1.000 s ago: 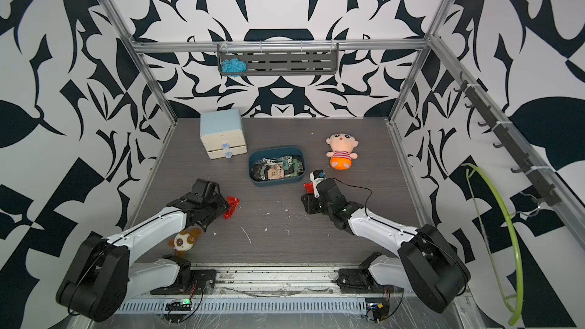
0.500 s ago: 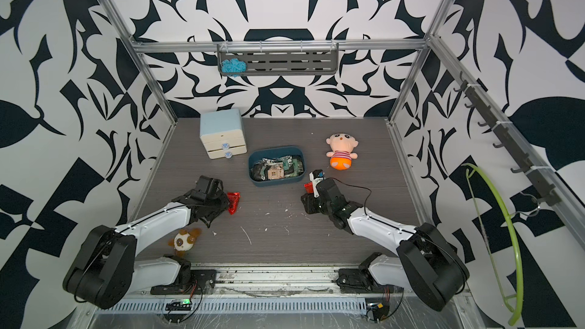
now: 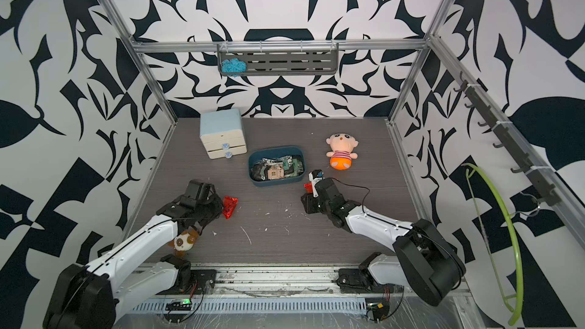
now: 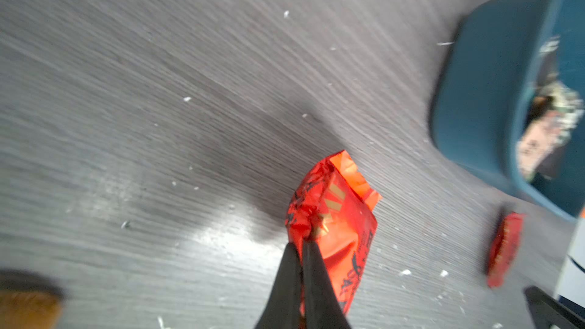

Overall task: Put the tea bags into the storage box
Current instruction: Pick up the tea bag from the center of the board, then place the tea bag in the storage box.

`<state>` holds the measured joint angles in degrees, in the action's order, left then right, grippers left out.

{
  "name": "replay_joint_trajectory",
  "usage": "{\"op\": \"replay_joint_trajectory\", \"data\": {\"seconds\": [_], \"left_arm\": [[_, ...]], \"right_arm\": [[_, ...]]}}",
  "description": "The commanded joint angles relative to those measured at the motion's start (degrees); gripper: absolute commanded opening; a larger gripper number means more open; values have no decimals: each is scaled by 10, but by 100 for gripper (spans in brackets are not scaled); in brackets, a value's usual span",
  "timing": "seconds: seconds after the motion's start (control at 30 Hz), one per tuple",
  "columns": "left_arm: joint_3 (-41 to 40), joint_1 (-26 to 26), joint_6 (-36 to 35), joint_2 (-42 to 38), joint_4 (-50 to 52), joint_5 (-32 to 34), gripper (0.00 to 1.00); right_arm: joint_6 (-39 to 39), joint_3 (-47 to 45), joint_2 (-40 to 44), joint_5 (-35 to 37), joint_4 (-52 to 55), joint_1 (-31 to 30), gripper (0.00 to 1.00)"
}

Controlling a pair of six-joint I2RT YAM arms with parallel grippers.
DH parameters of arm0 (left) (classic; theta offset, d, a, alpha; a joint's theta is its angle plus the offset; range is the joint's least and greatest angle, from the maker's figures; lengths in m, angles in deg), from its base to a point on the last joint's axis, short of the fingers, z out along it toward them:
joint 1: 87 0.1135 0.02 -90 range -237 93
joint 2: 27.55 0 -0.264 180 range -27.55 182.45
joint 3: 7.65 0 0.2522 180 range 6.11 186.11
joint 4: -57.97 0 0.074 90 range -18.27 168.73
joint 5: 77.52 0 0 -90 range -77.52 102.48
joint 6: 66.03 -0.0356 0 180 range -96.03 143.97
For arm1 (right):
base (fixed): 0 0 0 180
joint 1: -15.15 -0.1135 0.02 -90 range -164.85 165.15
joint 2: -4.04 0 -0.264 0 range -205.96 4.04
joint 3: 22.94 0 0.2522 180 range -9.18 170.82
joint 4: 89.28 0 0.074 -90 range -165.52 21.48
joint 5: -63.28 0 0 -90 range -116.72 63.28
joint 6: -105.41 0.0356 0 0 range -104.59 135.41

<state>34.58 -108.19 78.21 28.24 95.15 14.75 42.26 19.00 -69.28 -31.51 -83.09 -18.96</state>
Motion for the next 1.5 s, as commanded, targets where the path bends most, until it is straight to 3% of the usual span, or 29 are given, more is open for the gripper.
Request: {"op": "replay_joint_trajectory", "data": {"seconds": [0.0,0.17,0.33,0.67,1.0,1.33,1.37,1.47], "left_arm": [[0,-2,2,-42,46,-8,0],[33,-2,6,-83,49,-9,0],[92,-3,3,-51,27,-35,0],[248,-95,-5,165,-67,5,0],[404,-110,-18,407,-35,34,0],[413,-111,-16,455,-33,50,0],[410,-111,-17,451,-31,52,3],[401,-111,-21,430,-18,61,27]], "right_arm": [[0,22,4,19,-10,2,41],[1,29,-8,21,-13,1,40],[5,34,-21,12,-18,1,39],[5,39,-32,11,-21,2,39],[2,40,-21,26,-12,1,38],[0,29,4,46,-9,1,39],[0,29,5,46,-8,2,39],[-1,29,10,46,-8,2,39]]}}
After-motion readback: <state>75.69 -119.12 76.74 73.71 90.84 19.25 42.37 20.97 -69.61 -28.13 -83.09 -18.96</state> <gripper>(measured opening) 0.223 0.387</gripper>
